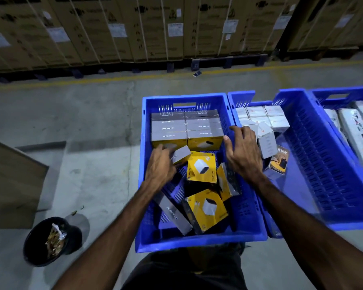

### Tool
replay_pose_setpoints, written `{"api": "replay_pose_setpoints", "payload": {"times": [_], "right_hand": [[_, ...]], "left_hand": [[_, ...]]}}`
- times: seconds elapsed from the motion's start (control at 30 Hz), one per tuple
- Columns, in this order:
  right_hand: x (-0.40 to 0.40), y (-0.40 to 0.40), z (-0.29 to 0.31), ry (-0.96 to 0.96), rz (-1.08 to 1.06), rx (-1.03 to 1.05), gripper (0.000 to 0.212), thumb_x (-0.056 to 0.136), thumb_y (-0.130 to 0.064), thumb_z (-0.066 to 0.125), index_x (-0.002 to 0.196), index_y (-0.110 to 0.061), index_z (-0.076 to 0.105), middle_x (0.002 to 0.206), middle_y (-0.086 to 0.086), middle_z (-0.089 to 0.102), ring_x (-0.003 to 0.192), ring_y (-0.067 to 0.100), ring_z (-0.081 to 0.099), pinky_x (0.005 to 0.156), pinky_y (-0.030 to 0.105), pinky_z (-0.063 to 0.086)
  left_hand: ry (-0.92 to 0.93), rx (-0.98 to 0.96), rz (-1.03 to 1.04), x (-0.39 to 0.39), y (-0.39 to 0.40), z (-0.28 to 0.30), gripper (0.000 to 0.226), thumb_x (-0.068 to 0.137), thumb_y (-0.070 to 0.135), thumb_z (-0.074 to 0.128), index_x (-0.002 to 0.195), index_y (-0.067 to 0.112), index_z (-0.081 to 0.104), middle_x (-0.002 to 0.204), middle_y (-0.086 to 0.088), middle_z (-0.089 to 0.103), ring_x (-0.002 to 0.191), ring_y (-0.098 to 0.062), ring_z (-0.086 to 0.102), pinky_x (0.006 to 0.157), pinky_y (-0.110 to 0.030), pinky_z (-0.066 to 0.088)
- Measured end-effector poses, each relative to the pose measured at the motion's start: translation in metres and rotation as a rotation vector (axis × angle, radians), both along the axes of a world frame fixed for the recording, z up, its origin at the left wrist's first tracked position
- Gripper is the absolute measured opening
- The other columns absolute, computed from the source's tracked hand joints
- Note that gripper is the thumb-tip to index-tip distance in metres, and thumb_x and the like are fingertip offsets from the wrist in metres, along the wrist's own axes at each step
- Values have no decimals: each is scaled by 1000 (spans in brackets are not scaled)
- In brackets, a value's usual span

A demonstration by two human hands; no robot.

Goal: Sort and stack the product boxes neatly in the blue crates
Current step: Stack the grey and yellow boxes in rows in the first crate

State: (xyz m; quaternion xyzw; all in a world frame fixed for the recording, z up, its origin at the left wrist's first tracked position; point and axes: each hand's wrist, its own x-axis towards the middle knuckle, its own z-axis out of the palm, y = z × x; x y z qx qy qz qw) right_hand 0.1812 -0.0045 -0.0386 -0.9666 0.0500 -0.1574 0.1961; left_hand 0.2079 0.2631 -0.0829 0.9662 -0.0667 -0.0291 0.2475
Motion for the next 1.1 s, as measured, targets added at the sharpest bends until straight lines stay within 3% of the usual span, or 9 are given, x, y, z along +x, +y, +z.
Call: {"api": "replay_pose_setpoints", "payload": {"times": [0.1,0.2,0.33,0.43,0.63,0.77,0.87,1.0,1.1], "right_hand": [[0,0,0,3,-1,-5,36,107,-41,47,130,-14,51,116,12,53,106,27,50,79,45,51],[0,0,-1,16,-3,-4,37,107,-42,46,131,-14,51,118,12,53,107,27,50,81,46,53],[-1,0,-1,12,-2,1,37,107,-42,46,131,-14,51,118,12,53,106,26,51,81,46,53],[0,0,0,21,-4,6,38,107,-42,46,132,-13,51,119,13,53,107,26,50,82,45,53],[0,-1,-1,-4,-6,1,37,107,-42,46,131,-13,52,117,13,53,105,27,50,79,44,52],[0,-2,-3,-24,-3,2,36,108,-42,46,130,-14,52,115,12,53,103,26,50,78,45,53],[0,-2,-4,-16,-1,7,37,108,-43,45,130,-14,52,115,11,53,103,25,50,79,45,53],[0,-2,-4,-17,3,14,37,108,-43,43,129,-14,52,115,11,52,103,24,50,79,45,54],[-1,-1,-3,-16,3,12,37,108,-42,44,129,-13,52,115,11,52,103,24,49,79,43,53]], "left_hand": [[-87,181,-128,14,2,15,33,83,12,80,114,24,72,105,-1,61,99,-29,59,83,-44,57],[-115,310,-231,28,-1,35,35,83,2,71,113,20,72,112,-5,64,103,-32,57,86,-47,54],[-100,369,-282,47,1,47,27,83,24,83,107,23,71,109,-3,65,106,-33,58,82,-47,56],[-39,359,-296,67,3,54,47,73,54,90,102,22,70,104,-1,67,100,-29,60,77,-41,55],[-36,445,-337,86,-1,62,25,92,39,75,103,17,69,110,-7,69,101,-30,65,81,-45,59],[-60,526,-275,75,-5,50,36,94,42,75,111,12,62,110,-10,66,103,-33,65,75,-47,55],[22,478,-166,63,-11,43,62,78,48,89,115,11,54,104,-10,67,95,-34,68,67,-40,46],[47,364,-56,46,-20,29,45,87,30,86,114,7,58,105,-13,70,96,-33,69,67,-36,42],[27,271,28,40,-20,24,42,86,24,86,111,8,56,105,-15,69,97,-37,69,68,-42,48]]}}
